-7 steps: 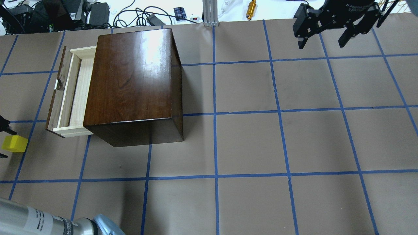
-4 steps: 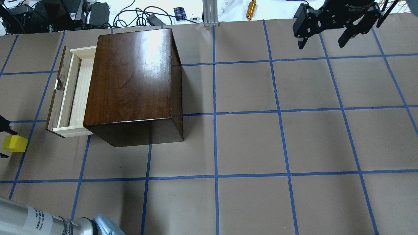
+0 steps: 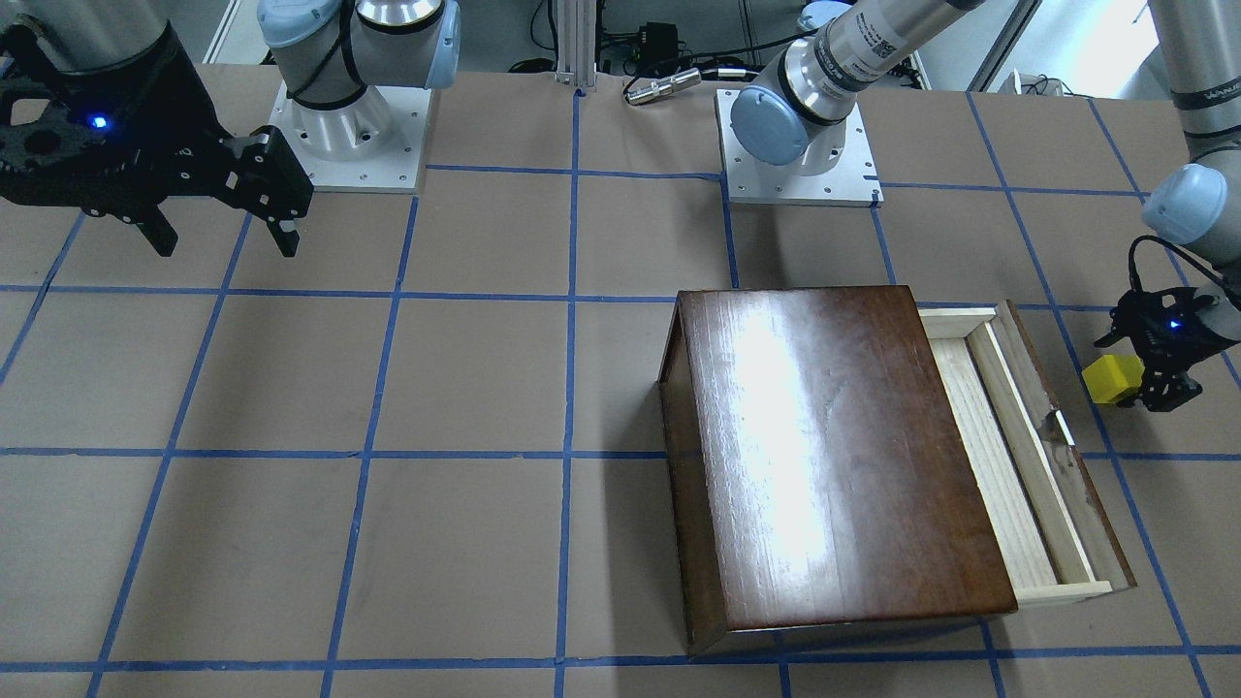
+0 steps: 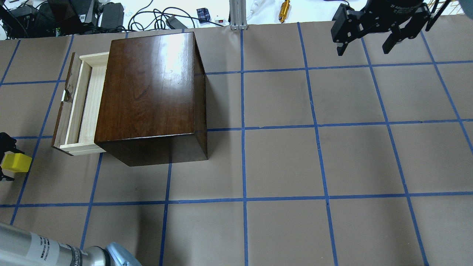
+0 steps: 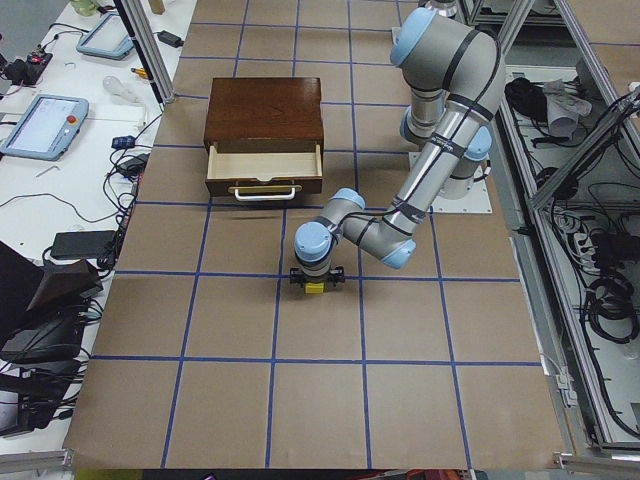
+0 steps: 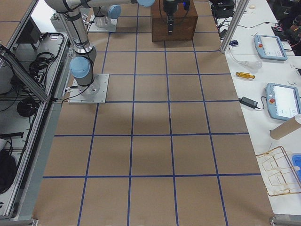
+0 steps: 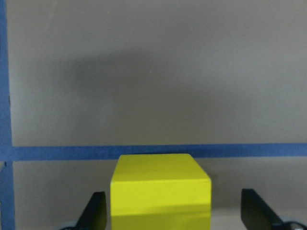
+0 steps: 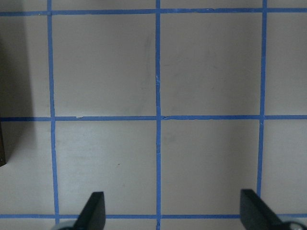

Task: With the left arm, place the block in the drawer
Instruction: 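Lower the left gripper and grasp the yellow cube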

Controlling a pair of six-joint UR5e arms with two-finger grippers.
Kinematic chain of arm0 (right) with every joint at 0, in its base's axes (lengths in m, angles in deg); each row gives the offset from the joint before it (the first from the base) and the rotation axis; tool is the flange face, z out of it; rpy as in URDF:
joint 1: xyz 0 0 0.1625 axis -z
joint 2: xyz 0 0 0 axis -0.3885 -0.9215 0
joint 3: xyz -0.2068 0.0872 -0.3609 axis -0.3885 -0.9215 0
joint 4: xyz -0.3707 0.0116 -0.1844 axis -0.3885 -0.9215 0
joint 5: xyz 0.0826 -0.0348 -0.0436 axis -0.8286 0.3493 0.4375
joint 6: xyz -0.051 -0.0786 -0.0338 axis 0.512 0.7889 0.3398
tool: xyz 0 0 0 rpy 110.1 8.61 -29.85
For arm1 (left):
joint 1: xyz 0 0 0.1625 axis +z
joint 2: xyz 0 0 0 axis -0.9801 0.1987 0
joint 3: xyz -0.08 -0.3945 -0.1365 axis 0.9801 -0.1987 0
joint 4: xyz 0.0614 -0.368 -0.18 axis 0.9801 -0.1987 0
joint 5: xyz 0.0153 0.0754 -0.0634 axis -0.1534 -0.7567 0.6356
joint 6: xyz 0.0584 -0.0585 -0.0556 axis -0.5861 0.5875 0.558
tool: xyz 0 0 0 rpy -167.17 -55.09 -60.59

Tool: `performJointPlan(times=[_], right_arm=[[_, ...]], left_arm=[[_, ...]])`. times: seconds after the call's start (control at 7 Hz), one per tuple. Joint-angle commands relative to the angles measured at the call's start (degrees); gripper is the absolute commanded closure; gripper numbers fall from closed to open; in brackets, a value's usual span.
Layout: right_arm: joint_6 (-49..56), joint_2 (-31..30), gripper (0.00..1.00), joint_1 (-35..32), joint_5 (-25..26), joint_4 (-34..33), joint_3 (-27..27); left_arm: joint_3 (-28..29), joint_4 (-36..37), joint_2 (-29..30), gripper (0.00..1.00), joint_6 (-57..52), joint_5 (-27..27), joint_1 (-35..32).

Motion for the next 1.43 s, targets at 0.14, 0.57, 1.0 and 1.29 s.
performJointPlan(times=[0.14,0.57,1.0,1.29], right_arm=[[0.0,0.0,0.0,0.1,0.1,0.0,0.0],[0.0,-0.1,0.0,0.0,0.0,0.0,0.0],[0.0,-0.1,0.0,0.0,0.1,0.0,0.0],[0.0,0.0,0.0,0.0,0.1,0.0,0.0]], left_arm=[[0.2,0.5,0.0,0.22,-0.2,0.0,0.1],[0.1,0.7,0.0,0.81,-0.2,0.2,0.1],[0.2,0.8,-0.1,0.92,-1.9,0.2,0.0],[0.4,0.8,-0.8,0.95,-2.3,0.2,0.0]])
